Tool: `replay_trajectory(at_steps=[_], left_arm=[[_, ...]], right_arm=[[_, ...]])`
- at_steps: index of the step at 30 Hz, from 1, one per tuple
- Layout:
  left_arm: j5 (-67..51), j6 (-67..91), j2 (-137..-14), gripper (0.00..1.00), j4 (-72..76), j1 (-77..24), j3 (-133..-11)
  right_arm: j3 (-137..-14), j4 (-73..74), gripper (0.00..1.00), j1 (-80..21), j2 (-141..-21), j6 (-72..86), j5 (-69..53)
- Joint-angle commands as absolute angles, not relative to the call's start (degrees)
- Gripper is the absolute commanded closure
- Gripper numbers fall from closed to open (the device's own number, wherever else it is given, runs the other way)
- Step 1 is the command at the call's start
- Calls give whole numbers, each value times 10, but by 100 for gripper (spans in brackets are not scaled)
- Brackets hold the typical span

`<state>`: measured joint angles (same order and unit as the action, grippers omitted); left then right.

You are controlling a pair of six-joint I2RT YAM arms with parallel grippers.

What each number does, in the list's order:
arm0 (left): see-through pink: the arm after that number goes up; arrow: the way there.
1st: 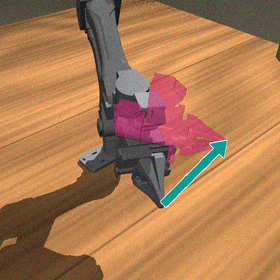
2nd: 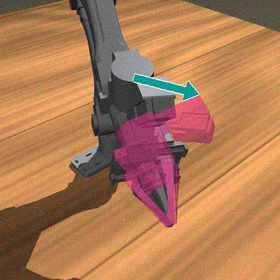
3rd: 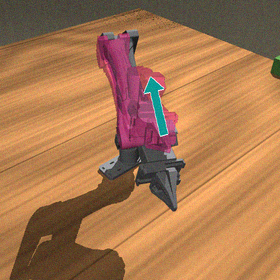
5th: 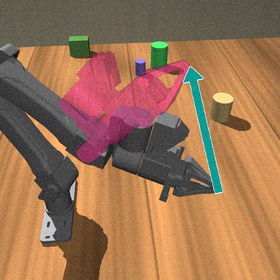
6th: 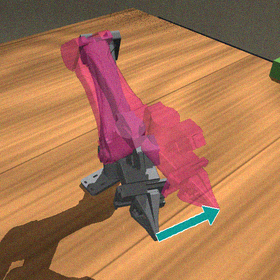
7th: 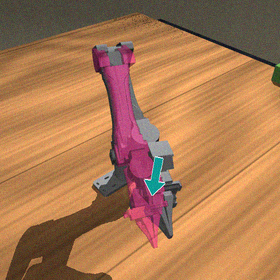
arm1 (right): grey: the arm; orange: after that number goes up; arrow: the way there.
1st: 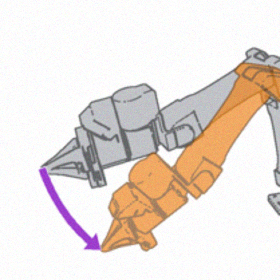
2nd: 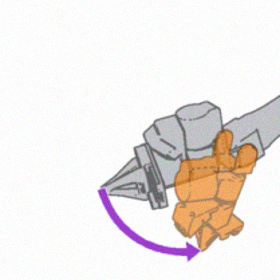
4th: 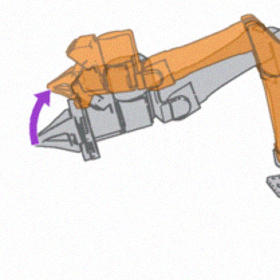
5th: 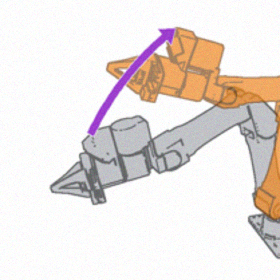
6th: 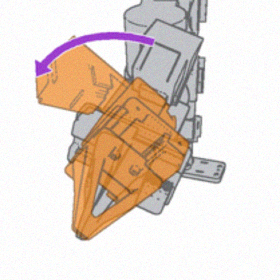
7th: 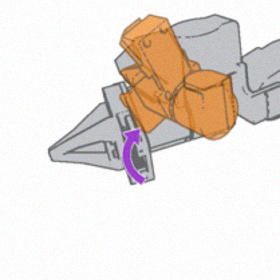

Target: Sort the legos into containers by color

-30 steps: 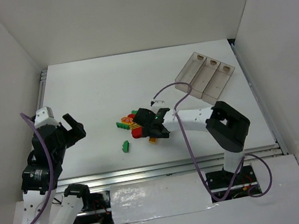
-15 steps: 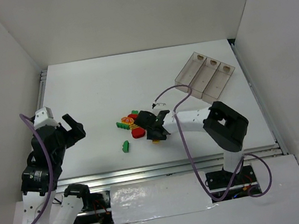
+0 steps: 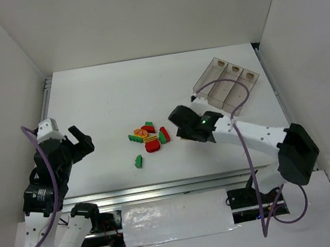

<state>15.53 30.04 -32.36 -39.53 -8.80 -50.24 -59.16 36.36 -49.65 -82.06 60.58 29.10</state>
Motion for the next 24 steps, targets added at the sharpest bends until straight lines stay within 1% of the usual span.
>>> replay_trajectory(at_steps=[1,2,5,8,10,11,17,20,24], left_arm=[[150,291,-321,0,-374,-91,-504],[150,291,-321,0,-374,-91,-504],[152,291,-325,1,-376,-91,-506],[163,294,-323,0,-381,-91,-510],[159,294,-315,0,-377,-91,-507],[156,293,-313,1,-375,-91,-505],[149,290,-323,1,-374,-92,-504],[147,289,-331,1,-374,-93,-505],[142,287,-334,0,-372,-93,-505]], right_arm=[[-613,367,98,-414,-792,550,317],[-623,361,98,-369,-792,535,314],[-685,356,98,-293,-822,491,314],[-798,365,99,-232,-894,455,300],[-853,376,99,-207,-967,444,279],[-913,397,100,-186,-1021,441,276],[-1118,476,99,-147,-1188,420,270],[-1157,483,97,-130,-1222,414,272],[-1151,469,91,-113,-1230,407,257]])
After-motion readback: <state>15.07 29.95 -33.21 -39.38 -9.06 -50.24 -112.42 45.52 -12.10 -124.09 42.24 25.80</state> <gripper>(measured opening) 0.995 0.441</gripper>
